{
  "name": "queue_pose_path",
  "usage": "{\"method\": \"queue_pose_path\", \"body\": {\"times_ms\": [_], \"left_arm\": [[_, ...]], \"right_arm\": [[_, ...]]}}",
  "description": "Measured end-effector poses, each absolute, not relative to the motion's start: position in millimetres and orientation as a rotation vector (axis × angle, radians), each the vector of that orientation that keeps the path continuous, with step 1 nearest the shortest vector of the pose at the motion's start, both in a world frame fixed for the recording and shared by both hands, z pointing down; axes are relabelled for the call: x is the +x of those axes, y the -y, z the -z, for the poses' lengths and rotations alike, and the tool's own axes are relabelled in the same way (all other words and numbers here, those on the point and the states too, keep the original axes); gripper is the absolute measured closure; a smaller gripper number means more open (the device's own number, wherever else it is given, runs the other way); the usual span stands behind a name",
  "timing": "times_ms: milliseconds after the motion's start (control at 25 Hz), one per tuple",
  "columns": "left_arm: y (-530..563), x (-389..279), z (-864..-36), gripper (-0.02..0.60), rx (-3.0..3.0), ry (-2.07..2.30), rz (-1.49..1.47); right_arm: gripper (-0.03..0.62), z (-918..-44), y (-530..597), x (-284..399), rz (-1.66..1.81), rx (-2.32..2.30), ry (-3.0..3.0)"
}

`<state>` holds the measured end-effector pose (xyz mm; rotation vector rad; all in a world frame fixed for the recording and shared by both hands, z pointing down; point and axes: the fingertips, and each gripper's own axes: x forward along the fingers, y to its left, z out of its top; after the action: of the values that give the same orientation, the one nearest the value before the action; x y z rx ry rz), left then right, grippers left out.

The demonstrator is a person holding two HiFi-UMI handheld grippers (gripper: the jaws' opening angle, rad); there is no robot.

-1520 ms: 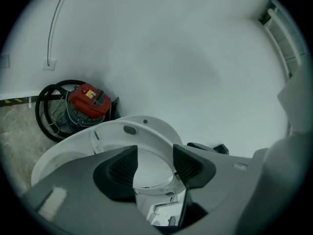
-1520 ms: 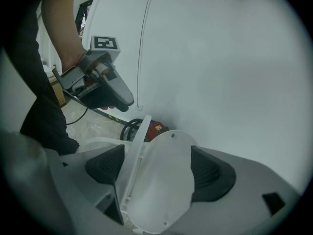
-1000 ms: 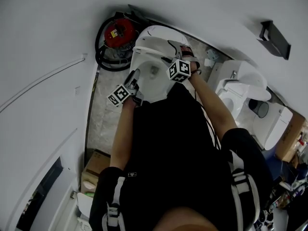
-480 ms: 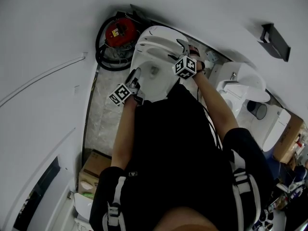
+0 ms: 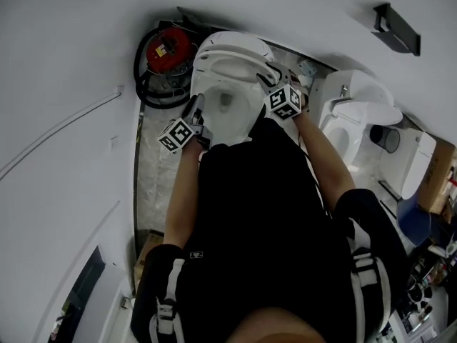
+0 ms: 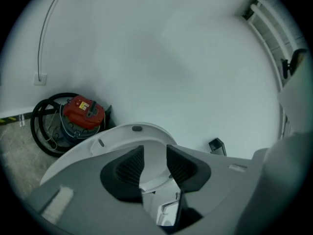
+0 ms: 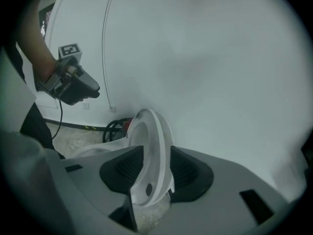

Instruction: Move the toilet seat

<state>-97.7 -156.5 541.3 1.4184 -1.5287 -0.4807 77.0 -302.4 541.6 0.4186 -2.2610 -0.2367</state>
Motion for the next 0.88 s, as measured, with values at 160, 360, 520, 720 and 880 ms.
{"method": "queue_pose_path", "body": {"times_ms": [160, 360, 520, 720, 880], "left_arm": [[154, -102, -531, 0.521, 1.500, 1.565, 0.400], [142, -107, -516, 0.584, 1.614, 1.548, 0.304], [124, -107, -513, 0.584, 1.726, 1.542, 0.113], [106, -103, -510, 0.584, 1.854, 1.507, -0.065], [94, -101, -508, 0.585, 1.935, 1.476, -0.168]], "right_arm": [[0.589, -537, 280, 96, 0.127, 0.502, 2.263], [0.592, -532, 249, 103, 0.006, 0.589, 2.262], [0.592, -530, 223, 103, -0.017, 0.625, 2.252], [0.592, -525, 193, 99, -0.039, 0.664, 2.258], [0.592, -525, 172, 94, -0.068, 0.694, 2.266]]}}
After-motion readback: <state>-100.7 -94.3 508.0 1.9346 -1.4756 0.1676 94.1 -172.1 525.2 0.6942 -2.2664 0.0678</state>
